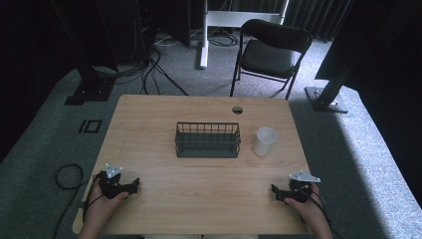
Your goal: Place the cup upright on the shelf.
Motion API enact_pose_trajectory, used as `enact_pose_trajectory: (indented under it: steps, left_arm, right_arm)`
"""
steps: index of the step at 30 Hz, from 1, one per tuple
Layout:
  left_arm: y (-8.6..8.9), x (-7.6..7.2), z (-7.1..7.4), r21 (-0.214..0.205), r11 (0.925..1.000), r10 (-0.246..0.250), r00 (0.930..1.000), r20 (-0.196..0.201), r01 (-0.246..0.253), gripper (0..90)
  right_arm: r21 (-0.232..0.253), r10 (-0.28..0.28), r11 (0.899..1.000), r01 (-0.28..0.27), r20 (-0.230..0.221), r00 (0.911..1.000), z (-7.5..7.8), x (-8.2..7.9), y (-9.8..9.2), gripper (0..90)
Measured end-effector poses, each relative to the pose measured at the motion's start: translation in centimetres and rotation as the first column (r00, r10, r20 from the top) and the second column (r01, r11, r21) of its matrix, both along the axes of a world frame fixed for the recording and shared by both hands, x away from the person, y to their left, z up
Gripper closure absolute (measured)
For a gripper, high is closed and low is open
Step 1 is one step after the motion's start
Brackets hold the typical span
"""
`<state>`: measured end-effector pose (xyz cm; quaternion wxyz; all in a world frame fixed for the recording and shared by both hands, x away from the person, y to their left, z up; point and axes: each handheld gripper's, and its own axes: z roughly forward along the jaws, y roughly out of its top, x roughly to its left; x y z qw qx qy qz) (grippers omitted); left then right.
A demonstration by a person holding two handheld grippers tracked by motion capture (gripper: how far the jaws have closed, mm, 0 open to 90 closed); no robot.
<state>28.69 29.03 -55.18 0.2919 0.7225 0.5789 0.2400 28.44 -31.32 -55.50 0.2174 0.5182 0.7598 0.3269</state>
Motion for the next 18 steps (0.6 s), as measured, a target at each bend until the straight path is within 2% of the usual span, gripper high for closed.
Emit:
enact_pose_trajectory:
  steps: [18]
  left_arm:
    - [-0.02, 0.0, 0.0, -0.002, 1.0, -0.006, 1.0, -0.001, 0.006, 7.4]
  right_arm:
    - [0.001, 0.006, 1.0, -0.006, 0.0, 1.0, 0.0, -0.18, -0.16, 10.6]
